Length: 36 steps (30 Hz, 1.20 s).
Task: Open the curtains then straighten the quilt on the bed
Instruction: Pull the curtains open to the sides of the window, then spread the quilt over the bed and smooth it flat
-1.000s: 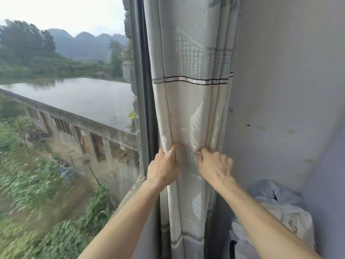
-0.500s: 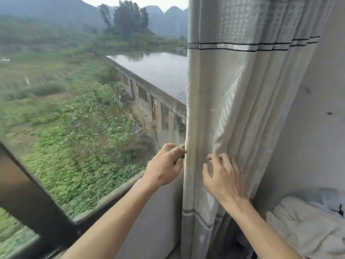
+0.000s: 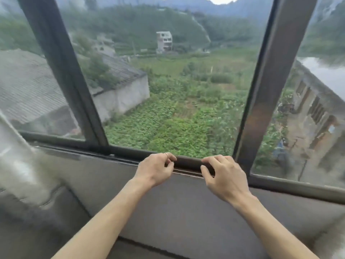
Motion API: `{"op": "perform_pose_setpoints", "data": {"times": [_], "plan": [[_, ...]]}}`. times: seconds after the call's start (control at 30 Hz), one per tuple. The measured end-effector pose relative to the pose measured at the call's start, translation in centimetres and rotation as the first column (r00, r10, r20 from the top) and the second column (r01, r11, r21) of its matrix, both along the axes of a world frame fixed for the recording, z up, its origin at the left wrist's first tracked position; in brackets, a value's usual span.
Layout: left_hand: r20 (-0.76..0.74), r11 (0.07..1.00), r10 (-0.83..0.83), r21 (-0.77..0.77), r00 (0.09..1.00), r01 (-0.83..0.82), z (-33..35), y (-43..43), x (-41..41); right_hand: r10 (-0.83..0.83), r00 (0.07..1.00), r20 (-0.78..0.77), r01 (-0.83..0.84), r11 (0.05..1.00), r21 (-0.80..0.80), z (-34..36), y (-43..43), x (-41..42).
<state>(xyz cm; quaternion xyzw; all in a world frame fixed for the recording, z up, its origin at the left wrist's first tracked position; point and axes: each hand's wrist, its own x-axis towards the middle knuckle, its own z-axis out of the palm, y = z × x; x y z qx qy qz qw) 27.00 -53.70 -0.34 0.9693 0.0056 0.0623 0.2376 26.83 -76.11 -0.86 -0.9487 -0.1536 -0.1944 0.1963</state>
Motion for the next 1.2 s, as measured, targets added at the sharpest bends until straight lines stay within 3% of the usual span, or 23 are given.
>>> {"op": "perform_pose_setpoints", "data": {"times": [0.23,0.43,0.63,0.83,1.0,1.2], "plan": [[0.016,0.924,0.373,0.088,0.928,-0.373,3.0,23.2,-8.4,0.337,0.940,0.052,-0.339,0.941,0.019,4.0,21.6,-0.5],[0.061,0.831,0.547,0.084,0.835,-0.551,5.6,39.4,-14.4,0.518,0.851,0.083,-0.522,0.852,0.042,7.0,39.0,-1.8],[0.185,0.743,0.641,0.090,0.745,-0.663,8.2,48.1,-16.5,0.633,0.773,0.036,-0.633,0.766,0.113,9.5,50.4,-1.5],[0.318,0.658,0.731,-0.092,0.604,-0.747,9.9,55.2,-14.5,0.759,0.647,0.072,-0.745,0.610,0.268,12.1,61.4,1.8],[0.476,0.663,0.736,-0.365,0.482,-0.653,11.7,59.9,-8.6,0.805,0.572,0.158,-0.762,0.450,0.466,14.2,71.3,6.8],[0.530,0.616,0.777,-0.532,0.338,-0.582,13.5,66.6,-1.6,0.880,0.444,0.169,-0.676,0.205,0.707,16.2,82.0,12.1]]}}
